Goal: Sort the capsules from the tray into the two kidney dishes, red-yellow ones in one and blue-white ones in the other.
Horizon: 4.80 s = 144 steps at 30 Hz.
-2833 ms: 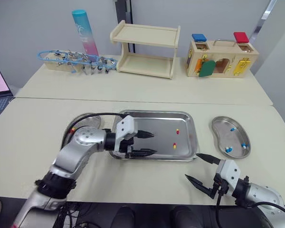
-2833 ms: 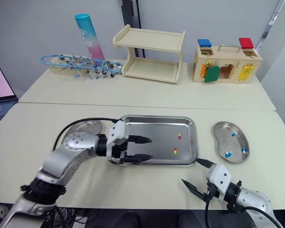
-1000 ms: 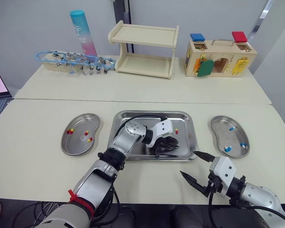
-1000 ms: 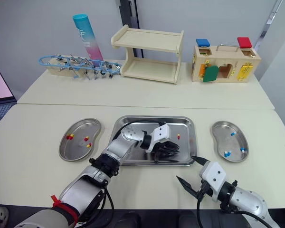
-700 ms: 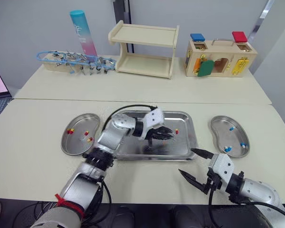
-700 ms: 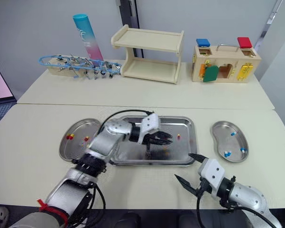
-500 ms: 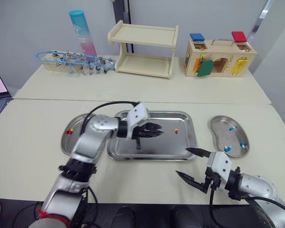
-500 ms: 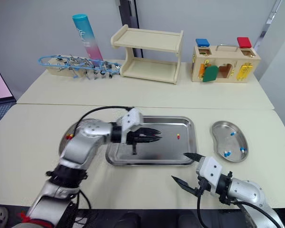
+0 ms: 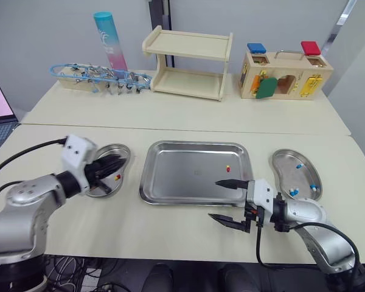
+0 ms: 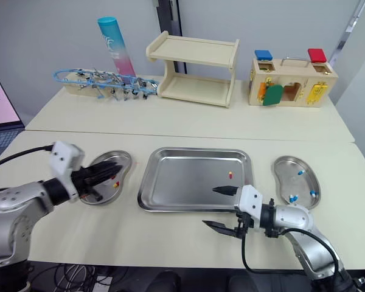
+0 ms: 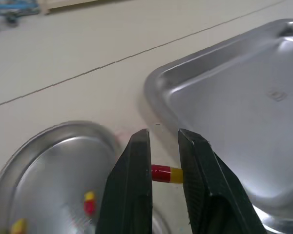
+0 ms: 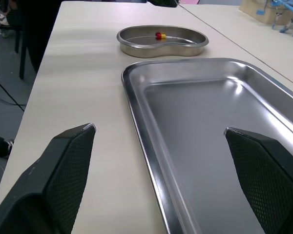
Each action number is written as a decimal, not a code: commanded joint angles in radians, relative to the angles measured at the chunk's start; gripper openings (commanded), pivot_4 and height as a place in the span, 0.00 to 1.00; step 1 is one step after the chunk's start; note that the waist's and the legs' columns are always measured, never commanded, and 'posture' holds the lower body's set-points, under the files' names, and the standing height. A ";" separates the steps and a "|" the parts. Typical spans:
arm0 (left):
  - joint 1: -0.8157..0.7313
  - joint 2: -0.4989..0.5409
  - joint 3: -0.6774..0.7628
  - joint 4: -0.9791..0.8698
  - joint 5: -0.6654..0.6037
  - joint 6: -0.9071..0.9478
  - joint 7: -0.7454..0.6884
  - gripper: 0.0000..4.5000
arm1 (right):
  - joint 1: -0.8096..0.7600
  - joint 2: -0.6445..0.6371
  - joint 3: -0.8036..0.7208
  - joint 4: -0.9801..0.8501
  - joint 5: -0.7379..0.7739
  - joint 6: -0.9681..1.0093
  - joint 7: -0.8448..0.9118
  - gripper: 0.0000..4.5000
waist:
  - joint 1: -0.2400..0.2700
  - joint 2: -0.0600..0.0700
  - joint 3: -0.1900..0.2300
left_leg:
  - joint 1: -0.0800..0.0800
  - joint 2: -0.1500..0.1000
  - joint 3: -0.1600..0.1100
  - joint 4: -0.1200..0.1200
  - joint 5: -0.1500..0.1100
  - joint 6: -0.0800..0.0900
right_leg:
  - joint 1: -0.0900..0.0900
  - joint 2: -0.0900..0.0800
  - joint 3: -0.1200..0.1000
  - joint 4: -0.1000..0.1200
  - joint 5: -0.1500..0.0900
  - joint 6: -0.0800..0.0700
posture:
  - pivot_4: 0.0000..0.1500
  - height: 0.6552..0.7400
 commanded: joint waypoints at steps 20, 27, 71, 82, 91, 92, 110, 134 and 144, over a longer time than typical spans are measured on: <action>0.068 -0.038 0.109 0.006 -0.033 -0.100 0.290 0.52 | -0.038 0.030 0.018 0.002 0.013 -0.012 0.018 1.00 | -0.004 0.000 0.000 | 0.000 0.000 0.000 0.000 0.000 0.000 | -0.001 0.000 0.000 0.000 0.000 0.000 | 1.00 1.00; 0.064 -0.031 0.110 -0.014 -0.079 -0.089 0.300 0.97 | -0.039 0.026 0.016 0.004 0.014 -0.011 0.020 1.00 | -0.003 0.000 0.000 | 0.000 0.000 0.000 0.000 0.000 0.000 | -0.001 0.000 0.000 0.000 0.000 0.000 | 1.00 1.00; 0.622 0.069 0.469 0.399 -0.155 -0.451 -0.112 1.00 | 0.250 -0.498 -0.681 0.615 0.002 -0.331 0.315 1.00 | -0.019 0.000 0.001 | 0.001 0.000 0.004 -0.002 0.000 0.000 | 0.000 -0.001 0.003 -0.001 0.000 -0.001 | 1.00 1.00; 0.667 0.068 0.480 0.361 -0.185 -0.445 -0.111 1.00 | 0.165 -0.524 -0.638 0.632 0.000 -0.334 0.325 1.00 | -0.021 0.000 0.001 | 0.001 0.000 0.005 -0.002 0.000 0.000 | 0.001 -0.001 0.002 -0.001 0.000 -0.001 | 1.00 1.00; 0.629 0.086 0.412 0.232 -0.214 -0.411 -0.152 1.00 | 0.259 -0.404 -0.600 0.159 0.142 -0.134 0.246 1.00 | -0.015 0.001 0.001 | 0.001 0.001 0.004 -0.002 0.000 0.000 | 0.001 -0.001 0.002 -0.001 0.000 0.000 | 1.00 1.00; 0.619 0.085 0.405 0.215 -0.223 -0.401 -0.153 1.00 | 0.279 -0.380 -0.590 0.102 0.154 -0.116 0.225 1.00 | -0.012 0.000 0.001 | 0.001 0.001 0.004 -0.002 0.000 0.000 | 0.001 -0.001 0.002 -0.001 0.000 0.000 | 1.00 1.00; 0.428 0.095 0.122 -0.158 -0.365 -0.240 -0.130 1.00 | 0.444 0.026 -0.249 -0.141 -0.033 -0.132 -0.153 1.00 | -0.003 0.000 0.000 | 0.001 0.001 0.003 -0.002 0.000 0.000 | 0.001 0.000 0.002 -0.001 0.000 0.000 | 1.00 1.00; -0.433 -0.192 -0.688 0.366 -0.021 -0.415 -0.261 0.80 | 0.507 0.098 -0.204 -0.117 -0.105 -0.231 -0.287 1.00 | 0.000 0.001 0.001 | 0.000 0.000 0.002 0.000 0.000 0.000 | 0.001 0.000 0.001 -0.001 0.000 0.000 | 1.00 1.00; -0.650 -0.371 -0.756 0.824 0.144 -0.592 -0.283 0.73 | 0.510 0.101 -0.179 -0.196 -0.116 -0.158 -0.342 1.00 | -0.003 0.001 0.001 | 0.000 0.000 0.002 0.000 0.000 0.000 | 0.000 0.001 0.001 0.000 0.000 0.000 | 1.00 1.00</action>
